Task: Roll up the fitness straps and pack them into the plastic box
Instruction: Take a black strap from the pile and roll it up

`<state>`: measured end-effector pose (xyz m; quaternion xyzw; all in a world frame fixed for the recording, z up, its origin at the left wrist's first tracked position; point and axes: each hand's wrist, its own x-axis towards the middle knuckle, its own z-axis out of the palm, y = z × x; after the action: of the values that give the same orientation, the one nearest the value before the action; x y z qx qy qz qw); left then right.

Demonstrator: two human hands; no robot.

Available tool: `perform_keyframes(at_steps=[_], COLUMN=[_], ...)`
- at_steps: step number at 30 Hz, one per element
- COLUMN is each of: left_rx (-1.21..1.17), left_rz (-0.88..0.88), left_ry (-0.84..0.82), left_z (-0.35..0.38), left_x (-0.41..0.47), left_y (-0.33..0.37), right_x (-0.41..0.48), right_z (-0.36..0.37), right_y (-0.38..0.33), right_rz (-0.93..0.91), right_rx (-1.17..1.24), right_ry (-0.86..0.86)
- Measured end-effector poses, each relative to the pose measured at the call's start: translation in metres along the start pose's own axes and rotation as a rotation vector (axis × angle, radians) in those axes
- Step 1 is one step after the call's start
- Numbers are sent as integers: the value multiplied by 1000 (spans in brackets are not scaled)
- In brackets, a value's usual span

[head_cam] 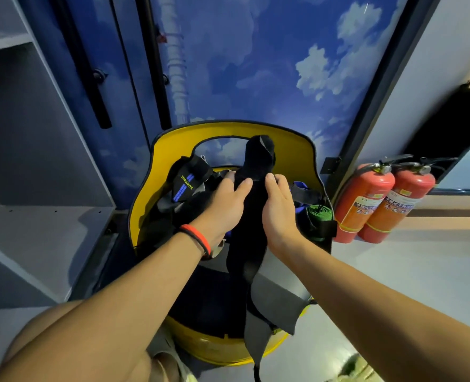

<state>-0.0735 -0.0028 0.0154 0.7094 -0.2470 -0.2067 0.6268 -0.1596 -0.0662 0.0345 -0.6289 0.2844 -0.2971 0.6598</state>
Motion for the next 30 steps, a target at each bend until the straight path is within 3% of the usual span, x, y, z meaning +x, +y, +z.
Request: perform_keyframes(at_steps=[3, 7, 11, 19, 27, 30], left_rx=[-38, -70, -50, -15, 50, 204], left_rz=[-4, -80, -131, -208, -310, -334], left_ry=[137, 252, 184, 159, 249, 207], left_z=[-5, -2, 13, 27, 21, 27], left_x=[-3, 9, 19, 35, 73, 81], left_y=[0, 10, 5, -12, -42, -59], right_x=[6, 8, 12, 26, -17, -27], right_z=[7, 0, -17, -30, -52, -55], right_y=[0, 3, 22, 42, 123, 140], right_rz=[114, 81, -13, 59, 248, 293], right_rx=[21, -295, -309, -296, -729, -814], right_ry=[-128, -212, -116, -114, -235, -272])
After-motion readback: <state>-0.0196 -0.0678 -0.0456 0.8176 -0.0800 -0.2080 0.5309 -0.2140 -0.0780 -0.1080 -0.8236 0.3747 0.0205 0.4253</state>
